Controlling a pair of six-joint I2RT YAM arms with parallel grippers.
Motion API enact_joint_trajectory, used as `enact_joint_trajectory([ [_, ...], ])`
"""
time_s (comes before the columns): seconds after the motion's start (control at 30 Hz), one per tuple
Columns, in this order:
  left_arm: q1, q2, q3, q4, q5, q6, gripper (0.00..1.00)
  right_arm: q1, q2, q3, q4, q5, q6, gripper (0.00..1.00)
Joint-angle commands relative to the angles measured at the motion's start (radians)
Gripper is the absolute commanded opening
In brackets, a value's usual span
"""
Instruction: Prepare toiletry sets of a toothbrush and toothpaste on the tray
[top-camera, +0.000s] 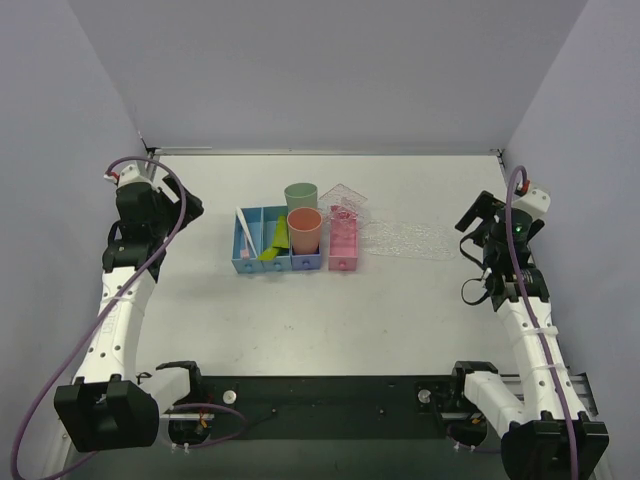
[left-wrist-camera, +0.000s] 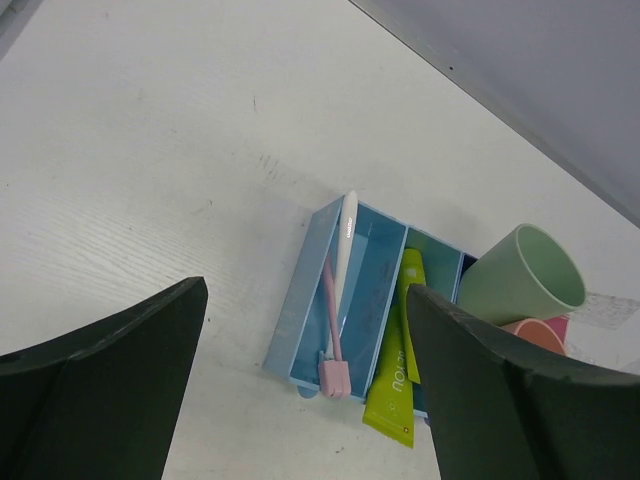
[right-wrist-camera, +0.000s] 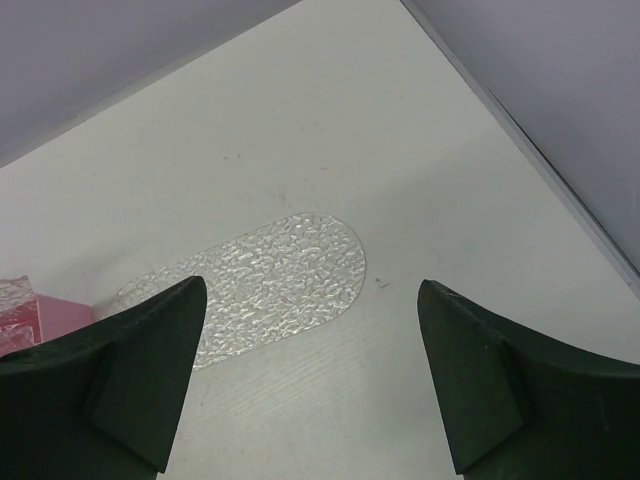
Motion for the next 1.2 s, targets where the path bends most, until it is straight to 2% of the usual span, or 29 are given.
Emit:
enact_joint_trajectory([
  [0.0, 0.011, 0.001, 0.047, 0.011, -0.005, 0.009, 0.92, -0.001, 0.022, 0.049, -0.010, 0.003, 0.009, 0.82],
  [0.3, 0.014, -0.004, 0.048, 0.005, -0.031, 0.034, 0.93, -0.003, 0.051, 0.071, -0.020, -0.004, 0.021, 0.82],
  [0.4, 0.020, -0.005, 0.044, -0.003, -0.052, 0.017, 0.97, -0.001, 0.062, 0.081, -0.031, -0.018, 0.014, 0.82],
  [0.57, 0.086, -0.010, 0.019, 0.013, -0.019, -0.014, 0.97, -0.001, 0.092, 0.121, -0.049, -0.096, -0.028, 0.77],
  [0.67, 0.088, -0.008, 0.019, 0.017, -0.016, 0.012, 0.97, 0.003, 0.140, 0.175, -0.085, -0.165, -0.052, 0.73],
  [0.77, 0.077, 0.001, 0.036, 0.022, 0.013, 0.084, 0.91, 0.019, 0.200, 0.236, -0.118, -0.222, -0.106, 0.69],
  [0.87, 0.027, 0.019, 0.071, 0.001, -0.025, 0.140, 0.88, 0.114, 0.278, 0.316, -0.167, -0.236, -0.190, 0.67],
  [0.93, -0.054, 0.045, 0.094, -0.012, -0.055, 0.164, 0.87, 0.186, 0.348, 0.362, -0.198, -0.242, -0.238, 0.67],
  [1.0, -0.172, 0.087, 0.123, -0.016, -0.120, 0.189, 0.86, 0.229, 0.422, 0.422, -0.236, -0.288, -0.282, 0.66],
  [1.03, -0.272, 0.104, 0.134, -0.016, -0.135, 0.190, 0.86, 0.259, 0.443, 0.437, -0.246, -0.304, -0.286, 0.65],
  [1.17, -0.441, 0.225, 0.189, -0.006, -0.131, 0.128, 0.85, 0.350, 0.488, 0.470, -0.208, -0.229, -0.269, 0.62],
])
